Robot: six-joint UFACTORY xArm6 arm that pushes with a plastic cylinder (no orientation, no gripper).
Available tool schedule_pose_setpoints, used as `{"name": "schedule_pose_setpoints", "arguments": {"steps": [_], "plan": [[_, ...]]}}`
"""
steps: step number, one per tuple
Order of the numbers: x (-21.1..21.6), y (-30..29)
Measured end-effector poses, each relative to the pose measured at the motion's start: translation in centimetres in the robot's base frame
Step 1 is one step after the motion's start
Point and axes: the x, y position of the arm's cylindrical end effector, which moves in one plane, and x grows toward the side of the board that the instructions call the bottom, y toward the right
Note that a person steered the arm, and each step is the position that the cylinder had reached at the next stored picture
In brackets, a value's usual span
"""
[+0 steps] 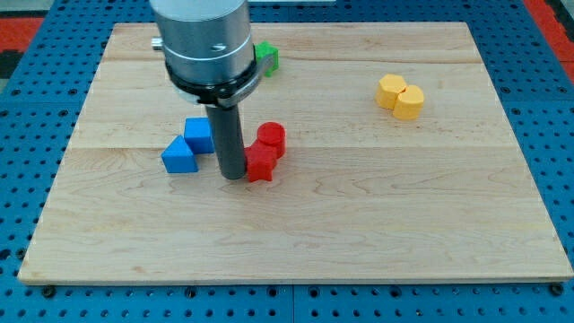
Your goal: Move the red blocks and blue blocks parallel to each other
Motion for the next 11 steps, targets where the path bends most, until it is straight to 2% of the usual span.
{"name": "schedule_pose_setpoints", "arguments": {"steps": [1,2,5,6,9,10,11], "plan": [[0.3,-1.3],[1.0,1.2],[-1.5,3.2],[-2.3,-2.6],[-2.5,-9.5],[-2.5,-1.2],[-4.0,-0.5]]}}
